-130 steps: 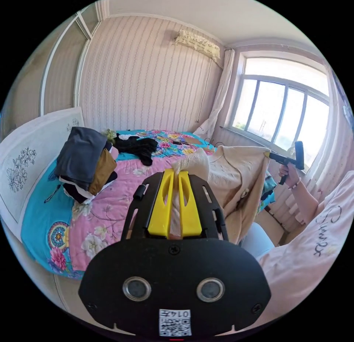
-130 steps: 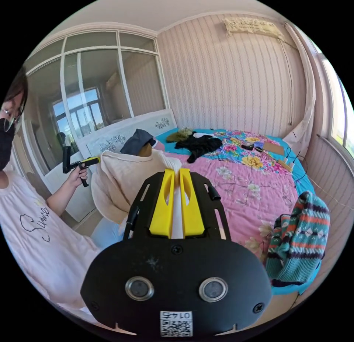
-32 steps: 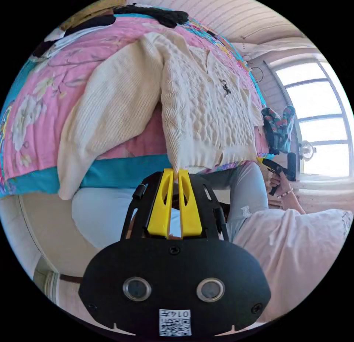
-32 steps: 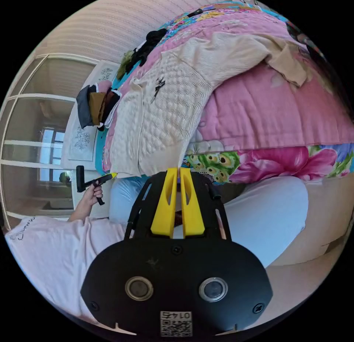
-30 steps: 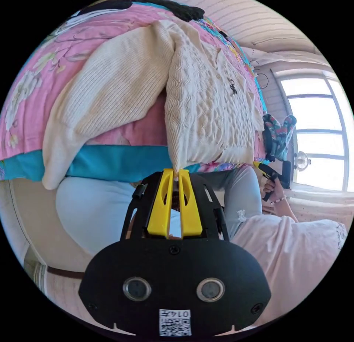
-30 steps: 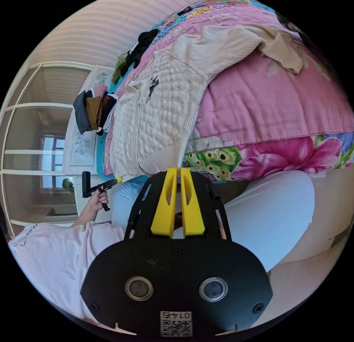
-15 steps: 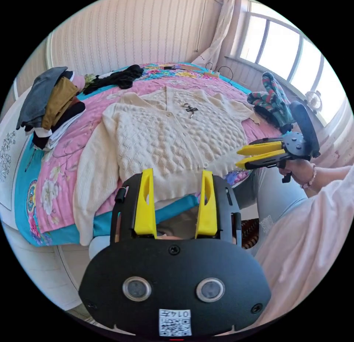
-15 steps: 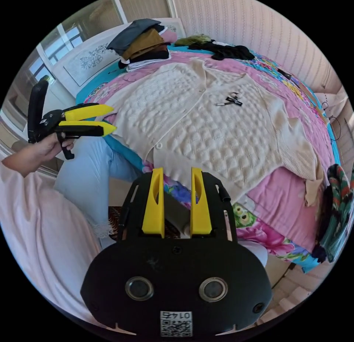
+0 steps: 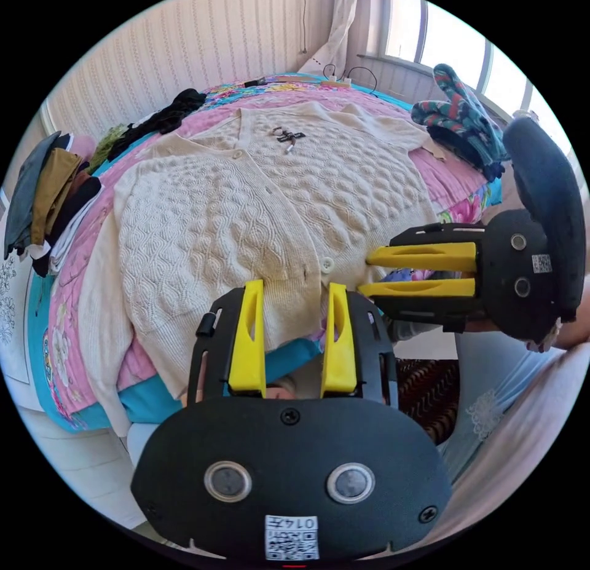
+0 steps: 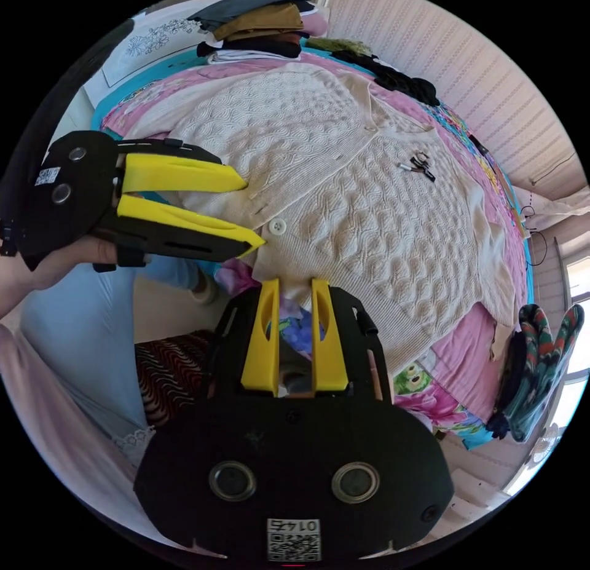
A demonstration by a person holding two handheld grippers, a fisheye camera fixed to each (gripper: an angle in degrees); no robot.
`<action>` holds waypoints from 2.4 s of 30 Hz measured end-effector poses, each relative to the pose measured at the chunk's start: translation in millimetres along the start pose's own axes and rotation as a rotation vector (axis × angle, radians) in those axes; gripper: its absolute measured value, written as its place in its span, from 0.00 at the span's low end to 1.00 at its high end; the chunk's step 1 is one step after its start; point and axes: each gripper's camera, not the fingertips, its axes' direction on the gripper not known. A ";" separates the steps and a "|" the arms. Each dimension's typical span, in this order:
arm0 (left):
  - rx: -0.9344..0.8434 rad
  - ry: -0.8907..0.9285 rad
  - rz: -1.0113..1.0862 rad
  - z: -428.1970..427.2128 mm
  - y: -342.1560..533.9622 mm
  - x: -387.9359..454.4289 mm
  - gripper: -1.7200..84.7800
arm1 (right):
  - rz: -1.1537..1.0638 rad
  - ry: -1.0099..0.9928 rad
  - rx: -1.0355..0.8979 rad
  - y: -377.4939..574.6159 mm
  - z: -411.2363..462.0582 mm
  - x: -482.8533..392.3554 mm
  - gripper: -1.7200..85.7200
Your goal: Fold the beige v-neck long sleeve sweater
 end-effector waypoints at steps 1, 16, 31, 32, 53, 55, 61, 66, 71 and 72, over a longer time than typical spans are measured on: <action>0.007 -0.001 0.001 0.4 1.6 2.1 0.18 | -0.010 0.015 0.001 -0.8 0.9 -4.7 0.11; 0.052 0.158 -0.046 -52.9 -13.3 -12.0 0.02 | 0.083 -0.210 0.041 -9.9 -22.6 3.4 0.02; -0.066 0.173 0.012 -16.7 -42.2 14.8 0.10 | 0.144 -0.301 -0.013 -4.8 -6.3 31.8 0.03; -0.062 0.184 0.023 -17.3 -41.7 16.3 0.10 | 0.145 -0.294 -0.007 -4.5 -7.3 32.2 0.04; -0.036 0.057 0.099 38.7 -70.3 21.5 0.08 | -0.098 -0.206 0.051 -35.3 6.6 5.7 0.13; -0.057 0.099 0.093 39.5 -78.9 14.1 0.04 | -0.063 -0.175 0.034 -43.1 7.9 14.5 0.09; -0.050 0.186 0.124 15.6 -102.2 0.8 0.01 | -0.056 -0.216 0.048 -51.7 4.0 32.7 0.03; -0.035 0.204 0.193 3.1 -124.6 -0.8 0.01 | -0.111 -0.304 0.105 -57.4 -17.9 38.5 0.02; -0.171 0.224 0.117 41.0 -143.5 -21.6 0.02 | -0.094 -0.307 0.055 -68.2 -10.2 50.1 0.02; -0.168 0.246 0.095 37.1 -147.3 -29.6 0.03 | -0.066 -0.322 0.037 -70.3 -9.8 57.0 0.02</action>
